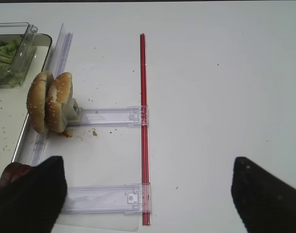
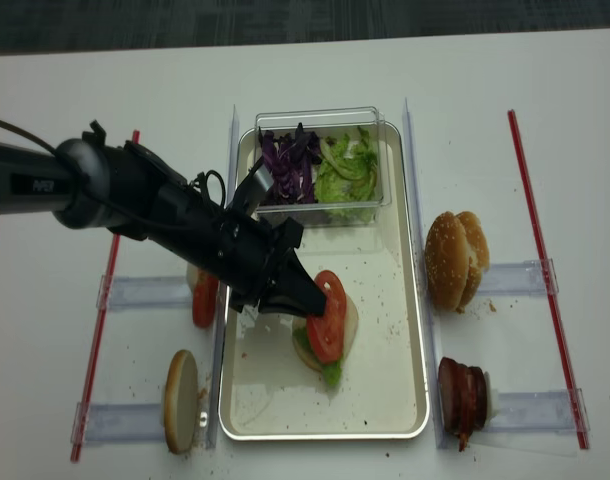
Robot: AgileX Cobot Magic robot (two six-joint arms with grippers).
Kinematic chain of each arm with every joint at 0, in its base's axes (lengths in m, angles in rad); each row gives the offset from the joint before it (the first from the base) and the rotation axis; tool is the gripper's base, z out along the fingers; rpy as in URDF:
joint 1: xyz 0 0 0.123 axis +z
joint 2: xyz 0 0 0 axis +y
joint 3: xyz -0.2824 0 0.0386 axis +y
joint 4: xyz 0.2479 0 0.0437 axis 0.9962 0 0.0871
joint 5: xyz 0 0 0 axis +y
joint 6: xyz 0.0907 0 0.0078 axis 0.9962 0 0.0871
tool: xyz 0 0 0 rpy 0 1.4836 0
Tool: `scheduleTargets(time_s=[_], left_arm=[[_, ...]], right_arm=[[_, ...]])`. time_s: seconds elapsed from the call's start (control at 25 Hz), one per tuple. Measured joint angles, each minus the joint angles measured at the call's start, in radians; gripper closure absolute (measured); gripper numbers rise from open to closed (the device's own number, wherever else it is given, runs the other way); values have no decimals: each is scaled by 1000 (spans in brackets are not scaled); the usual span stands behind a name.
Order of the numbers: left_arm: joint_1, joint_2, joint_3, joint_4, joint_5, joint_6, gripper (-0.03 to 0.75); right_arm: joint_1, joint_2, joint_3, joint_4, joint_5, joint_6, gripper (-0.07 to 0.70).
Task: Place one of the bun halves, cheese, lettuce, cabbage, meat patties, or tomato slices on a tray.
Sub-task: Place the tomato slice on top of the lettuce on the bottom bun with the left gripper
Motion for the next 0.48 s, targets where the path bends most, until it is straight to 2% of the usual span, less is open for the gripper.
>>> scheduleTargets(time_s=[0.48], left_arm=[[0,75,0,-51,-2,24,692]], right_arm=[[0,0,0,0,0,0,-66]])
